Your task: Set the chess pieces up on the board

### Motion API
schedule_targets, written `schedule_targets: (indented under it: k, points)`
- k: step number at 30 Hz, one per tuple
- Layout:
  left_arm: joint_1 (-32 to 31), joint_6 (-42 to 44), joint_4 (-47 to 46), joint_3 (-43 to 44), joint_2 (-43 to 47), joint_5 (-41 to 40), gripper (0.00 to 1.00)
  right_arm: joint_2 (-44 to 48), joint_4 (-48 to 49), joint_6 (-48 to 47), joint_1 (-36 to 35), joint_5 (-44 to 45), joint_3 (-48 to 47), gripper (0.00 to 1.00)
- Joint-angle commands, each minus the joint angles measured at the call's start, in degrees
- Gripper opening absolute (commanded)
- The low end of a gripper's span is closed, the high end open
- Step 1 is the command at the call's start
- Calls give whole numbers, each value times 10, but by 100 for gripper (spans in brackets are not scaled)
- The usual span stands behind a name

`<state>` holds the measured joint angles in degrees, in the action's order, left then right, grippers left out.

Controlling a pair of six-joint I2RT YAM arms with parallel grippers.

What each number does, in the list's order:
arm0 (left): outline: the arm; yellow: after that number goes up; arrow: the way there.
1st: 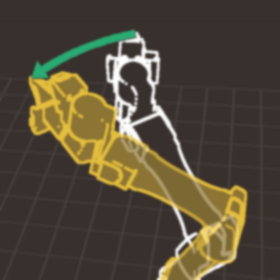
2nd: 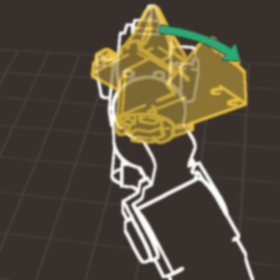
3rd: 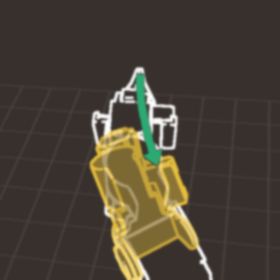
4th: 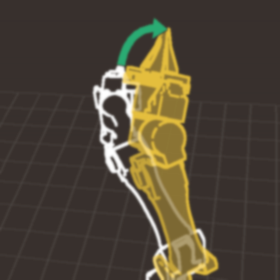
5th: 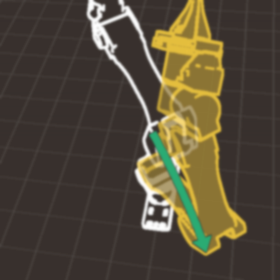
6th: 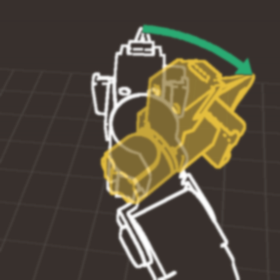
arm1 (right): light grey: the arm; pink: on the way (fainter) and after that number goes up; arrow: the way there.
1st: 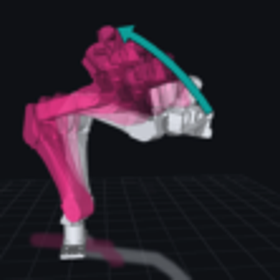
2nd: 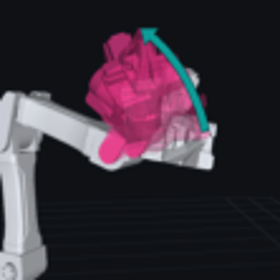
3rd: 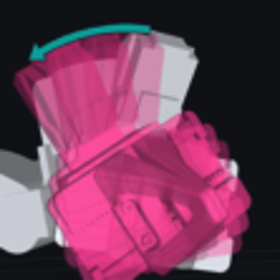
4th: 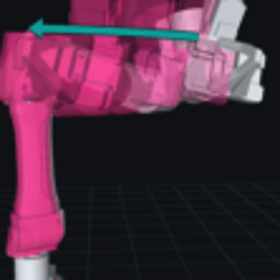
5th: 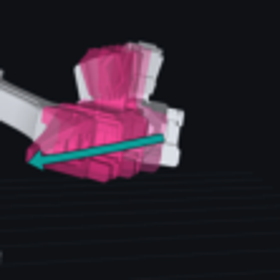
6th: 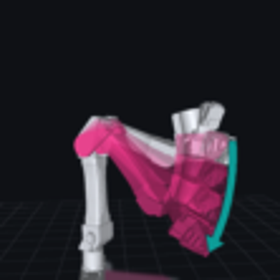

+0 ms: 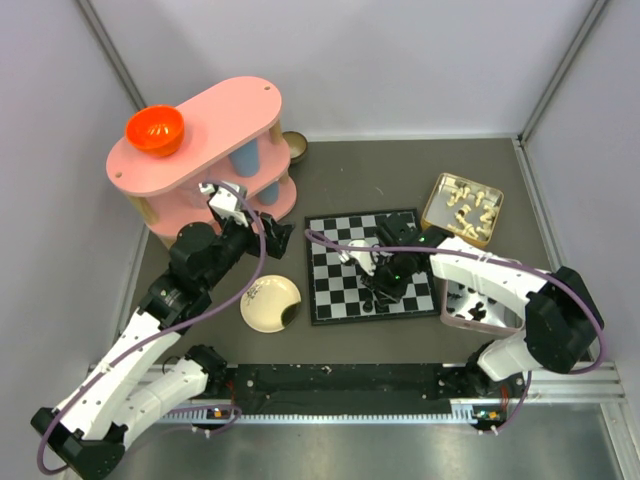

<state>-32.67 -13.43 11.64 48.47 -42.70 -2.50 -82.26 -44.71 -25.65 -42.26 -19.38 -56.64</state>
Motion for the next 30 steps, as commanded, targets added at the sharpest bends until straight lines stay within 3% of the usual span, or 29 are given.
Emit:
schedule_targets:
  k: [1, 7, 14, 20, 24, 30]
  points:
    - [1, -3, -22, -3, 8, -6, 99, 2, 10, 5, -8, -1, 3, 30]
    - [1, -3, -23, 0, 7, -3, 99, 11, 9, 8, -9, 0, 0, 40]
    - [1, 1, -21, 16, 0, 2, 99, 32, -15, -4, 1, -7, -16, 65]
    - [1, 2, -17, 67, -16, 6, 99, 67, -71, -60, 45, -59, -69, 70]
    - [2, 2, -27, 112, -44, 40, 99, 113, -120, -121, 88, -76, -106, 72]
    - [3, -47, -47, 112, -89, 166, 99, 219, -131, -221, 253, -201, -63, 75]
